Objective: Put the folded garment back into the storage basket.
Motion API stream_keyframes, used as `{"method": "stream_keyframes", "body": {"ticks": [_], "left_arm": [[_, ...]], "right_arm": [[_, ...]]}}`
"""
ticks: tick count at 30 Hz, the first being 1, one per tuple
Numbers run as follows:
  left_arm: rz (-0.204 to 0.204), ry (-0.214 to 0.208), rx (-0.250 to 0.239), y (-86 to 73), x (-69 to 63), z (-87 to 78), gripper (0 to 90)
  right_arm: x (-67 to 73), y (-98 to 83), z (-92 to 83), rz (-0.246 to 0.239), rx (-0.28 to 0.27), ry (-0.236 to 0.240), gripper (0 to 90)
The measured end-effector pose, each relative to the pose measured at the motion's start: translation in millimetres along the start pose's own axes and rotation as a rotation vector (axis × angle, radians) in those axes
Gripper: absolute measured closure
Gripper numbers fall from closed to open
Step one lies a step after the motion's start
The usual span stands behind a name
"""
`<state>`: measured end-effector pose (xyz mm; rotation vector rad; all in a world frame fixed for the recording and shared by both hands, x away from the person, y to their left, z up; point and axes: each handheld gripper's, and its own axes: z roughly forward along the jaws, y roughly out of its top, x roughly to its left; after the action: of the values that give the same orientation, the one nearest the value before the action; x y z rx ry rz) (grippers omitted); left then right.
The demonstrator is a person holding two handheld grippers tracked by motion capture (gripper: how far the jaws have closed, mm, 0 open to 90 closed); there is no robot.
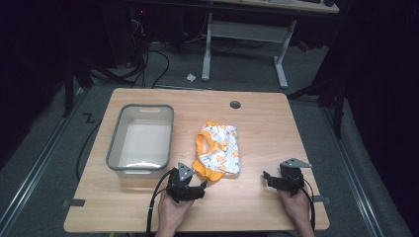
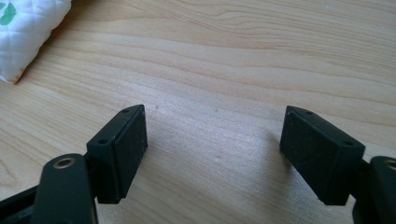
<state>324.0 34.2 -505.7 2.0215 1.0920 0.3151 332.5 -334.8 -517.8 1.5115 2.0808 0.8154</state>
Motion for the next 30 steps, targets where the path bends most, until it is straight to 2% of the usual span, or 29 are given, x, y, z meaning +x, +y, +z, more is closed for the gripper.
{"method": "stream_keyframes", "body": {"ticks": [7, 9, 18, 23, 25, 30], "left_arm": [[-0.005, -0.008, -0.017, 13.6, -1.2, 0.6, 22.6], [-0.012, -0.027, -0.006, 20.6, -1.1, 1.6, 22.3], [0.013, -0.048, 0.002, 36.3, -1.4, 5.5, 18.6], [0.021, -0.036, 0.019, 48.5, 1.0, 10.3, 19.5], [0.011, -0.008, 0.035, 57.5, 4.3, 15.9, 19.8], [0.013, 0.014, 0.037, 70.0, 7.1, 21.6, 21.0]], "right_arm": [[0.0, 0.0, 0.0, 0.0, 0.0, 0.0, 23.3], [-0.1, 0.0, 0.0, -0.001, 0.0, 0.0, 23.3], [-0.1, 0.0, 0.0, -0.002, 0.0, 0.0, 23.2], [-0.1, 0.0, 0.0, -0.002, -0.001, 0.0, 23.3], [-0.1, -0.1, 0.0, -0.002, -0.001, 0.0, 23.2], [-0.1, 0.0, 0.0, -0.002, 0.0, 0.0, 23.2]]}}
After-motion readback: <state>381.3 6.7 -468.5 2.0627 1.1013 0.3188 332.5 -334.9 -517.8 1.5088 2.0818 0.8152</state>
